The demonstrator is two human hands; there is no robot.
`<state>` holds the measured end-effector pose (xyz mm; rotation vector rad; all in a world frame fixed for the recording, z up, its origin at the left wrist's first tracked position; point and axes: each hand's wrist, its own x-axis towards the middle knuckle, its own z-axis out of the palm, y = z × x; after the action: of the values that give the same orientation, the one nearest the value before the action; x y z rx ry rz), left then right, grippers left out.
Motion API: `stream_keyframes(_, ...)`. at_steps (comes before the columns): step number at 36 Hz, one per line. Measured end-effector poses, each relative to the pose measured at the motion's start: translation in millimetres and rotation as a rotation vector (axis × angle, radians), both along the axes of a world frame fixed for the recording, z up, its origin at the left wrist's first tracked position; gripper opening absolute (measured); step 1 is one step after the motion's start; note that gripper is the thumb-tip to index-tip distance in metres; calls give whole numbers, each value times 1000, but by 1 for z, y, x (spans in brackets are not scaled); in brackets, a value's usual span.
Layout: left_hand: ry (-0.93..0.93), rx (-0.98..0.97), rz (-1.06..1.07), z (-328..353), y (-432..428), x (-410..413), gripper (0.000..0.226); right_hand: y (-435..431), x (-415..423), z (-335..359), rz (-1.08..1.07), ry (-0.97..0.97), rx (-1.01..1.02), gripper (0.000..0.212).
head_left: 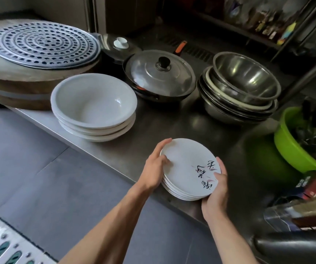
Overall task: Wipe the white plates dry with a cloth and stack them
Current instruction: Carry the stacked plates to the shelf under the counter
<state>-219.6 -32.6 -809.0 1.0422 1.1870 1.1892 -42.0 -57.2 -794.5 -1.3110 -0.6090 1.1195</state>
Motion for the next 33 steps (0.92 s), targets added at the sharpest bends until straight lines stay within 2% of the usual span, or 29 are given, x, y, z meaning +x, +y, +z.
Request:
stream_keyframes(11, 119, 3, 9, 4, 16, -4, 65, 12, 1, -10, -26, -102, 6, 54)
stream_keyframes(25, 113, 7, 90, -3, 47, 5, 59, 40, 3, -10, -117, -290, 41, 50)
stream_keyframes(33, 125, 23, 182, 1, 59, 19, 49, 68, 10, -4, -112, -304, -5, 48)
